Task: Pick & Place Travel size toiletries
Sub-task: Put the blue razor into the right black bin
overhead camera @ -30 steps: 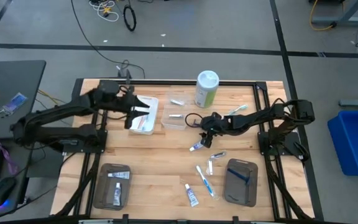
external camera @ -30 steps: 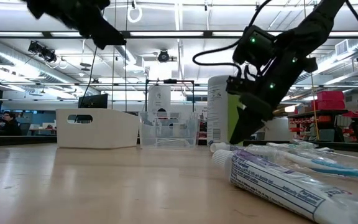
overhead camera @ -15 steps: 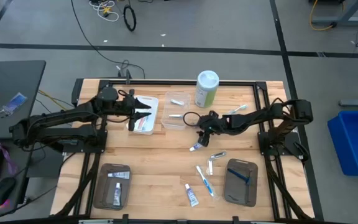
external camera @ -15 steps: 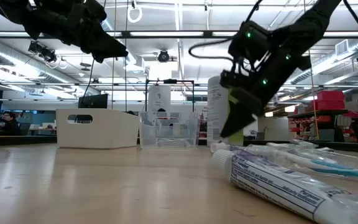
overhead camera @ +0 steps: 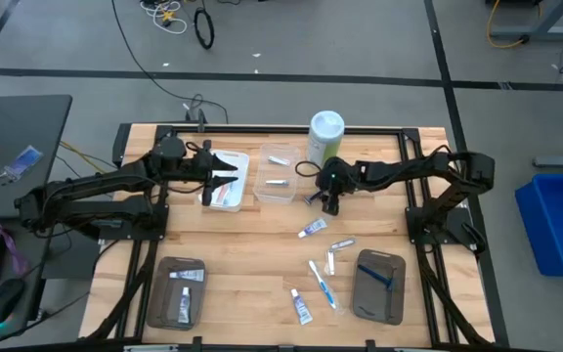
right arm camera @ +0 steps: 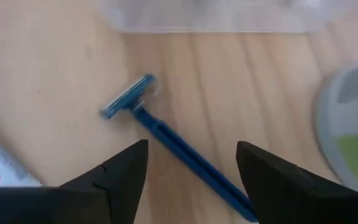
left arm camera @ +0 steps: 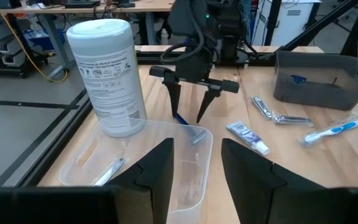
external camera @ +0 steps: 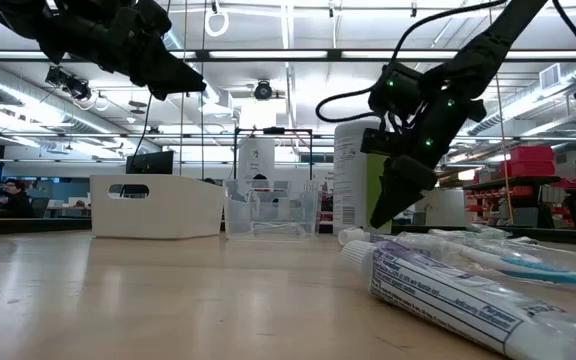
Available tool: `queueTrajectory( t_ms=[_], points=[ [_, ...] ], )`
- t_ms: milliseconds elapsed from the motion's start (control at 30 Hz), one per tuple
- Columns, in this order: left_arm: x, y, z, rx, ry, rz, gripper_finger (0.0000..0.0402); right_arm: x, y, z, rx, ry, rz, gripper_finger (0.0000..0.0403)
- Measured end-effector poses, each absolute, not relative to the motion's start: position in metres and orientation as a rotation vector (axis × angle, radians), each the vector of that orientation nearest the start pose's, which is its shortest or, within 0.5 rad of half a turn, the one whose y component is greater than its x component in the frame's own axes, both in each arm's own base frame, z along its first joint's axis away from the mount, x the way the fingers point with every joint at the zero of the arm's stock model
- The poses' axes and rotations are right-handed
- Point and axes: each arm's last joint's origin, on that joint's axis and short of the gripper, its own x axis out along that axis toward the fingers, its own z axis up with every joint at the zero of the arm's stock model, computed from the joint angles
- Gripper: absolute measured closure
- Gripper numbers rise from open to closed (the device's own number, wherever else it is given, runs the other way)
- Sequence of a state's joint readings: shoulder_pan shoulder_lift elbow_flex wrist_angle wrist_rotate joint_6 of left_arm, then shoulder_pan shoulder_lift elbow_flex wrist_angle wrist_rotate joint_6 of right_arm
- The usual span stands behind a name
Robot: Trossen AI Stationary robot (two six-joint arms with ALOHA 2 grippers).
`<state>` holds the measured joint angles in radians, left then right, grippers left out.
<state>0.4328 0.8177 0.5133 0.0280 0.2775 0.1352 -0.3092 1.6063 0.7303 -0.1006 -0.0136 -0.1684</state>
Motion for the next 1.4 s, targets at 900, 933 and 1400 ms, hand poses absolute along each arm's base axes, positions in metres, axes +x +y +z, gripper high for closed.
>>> queueTrajectory(
  t_ms=[900, 933, 1400],
  points=[
    [0.169, 0.069, 0.252, 0.038, 0.291, 0.138, 0.0260, 0.274, -0.085, 0.117, 0.033, 1.060, -0.091, 0.0368],
    [0.169, 0.069, 0.252, 0.038, 0.292, 0.138, 0.0260, 0.275, -0.083, 0.118, 0.041, 1.056, -0.092, 0.0376],
    [0.169, 0.069, 0.251, 0.019, 0.298, 0.139, 0.0260, 0.237, 0.000, 0.211, 0.256, 1.016, -0.066, 0.0383]
  ],
)
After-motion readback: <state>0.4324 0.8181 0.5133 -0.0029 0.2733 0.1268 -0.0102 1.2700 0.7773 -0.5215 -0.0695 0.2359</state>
